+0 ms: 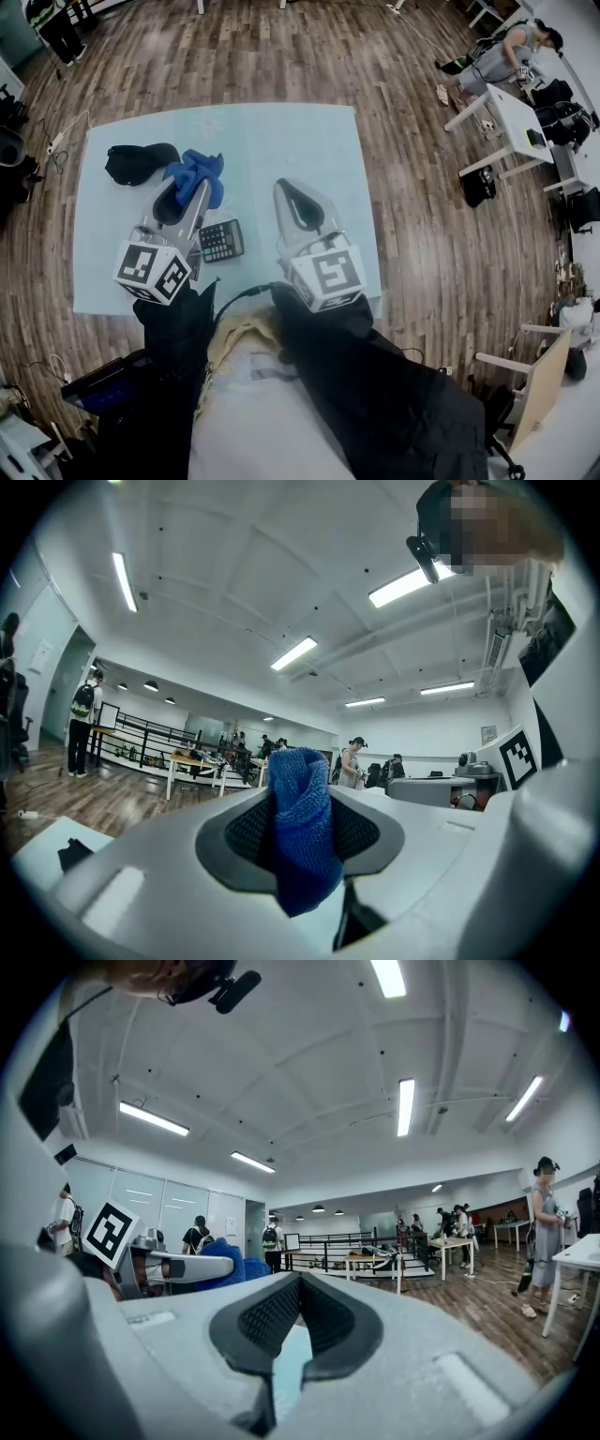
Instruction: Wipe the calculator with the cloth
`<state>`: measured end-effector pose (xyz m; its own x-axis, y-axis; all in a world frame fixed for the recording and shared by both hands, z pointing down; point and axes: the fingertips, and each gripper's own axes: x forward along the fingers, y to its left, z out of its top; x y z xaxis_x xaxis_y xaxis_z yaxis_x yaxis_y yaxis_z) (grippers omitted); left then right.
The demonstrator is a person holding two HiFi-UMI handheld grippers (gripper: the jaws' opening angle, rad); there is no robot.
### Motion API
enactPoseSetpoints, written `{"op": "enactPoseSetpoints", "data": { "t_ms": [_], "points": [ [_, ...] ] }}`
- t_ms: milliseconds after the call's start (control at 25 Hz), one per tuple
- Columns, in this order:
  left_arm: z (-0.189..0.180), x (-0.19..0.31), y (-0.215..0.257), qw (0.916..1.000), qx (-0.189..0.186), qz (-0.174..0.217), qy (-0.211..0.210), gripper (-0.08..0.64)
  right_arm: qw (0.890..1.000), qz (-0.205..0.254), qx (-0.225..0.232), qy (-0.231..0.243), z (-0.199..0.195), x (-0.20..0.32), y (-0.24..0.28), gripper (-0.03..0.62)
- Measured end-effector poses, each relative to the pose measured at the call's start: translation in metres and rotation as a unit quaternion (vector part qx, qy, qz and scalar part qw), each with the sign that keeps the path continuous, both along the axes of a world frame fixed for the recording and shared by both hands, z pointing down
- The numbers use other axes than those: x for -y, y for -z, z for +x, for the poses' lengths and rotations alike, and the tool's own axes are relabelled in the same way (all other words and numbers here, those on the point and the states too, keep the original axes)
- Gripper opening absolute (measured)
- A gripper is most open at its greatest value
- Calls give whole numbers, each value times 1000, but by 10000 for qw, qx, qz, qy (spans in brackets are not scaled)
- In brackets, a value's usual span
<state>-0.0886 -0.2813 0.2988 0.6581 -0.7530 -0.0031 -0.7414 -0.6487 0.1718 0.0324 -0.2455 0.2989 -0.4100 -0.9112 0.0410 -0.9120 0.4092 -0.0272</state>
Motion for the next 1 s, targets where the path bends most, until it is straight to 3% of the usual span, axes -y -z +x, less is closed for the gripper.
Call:
{"op": "enactPoseSetpoints", "data": {
  "t_ms": [1000],
  "points": [
    [-1,0,-5,10000,32,-47,27,143,10000,-45,25,82,-4,0,-1,0]
  ]
}}
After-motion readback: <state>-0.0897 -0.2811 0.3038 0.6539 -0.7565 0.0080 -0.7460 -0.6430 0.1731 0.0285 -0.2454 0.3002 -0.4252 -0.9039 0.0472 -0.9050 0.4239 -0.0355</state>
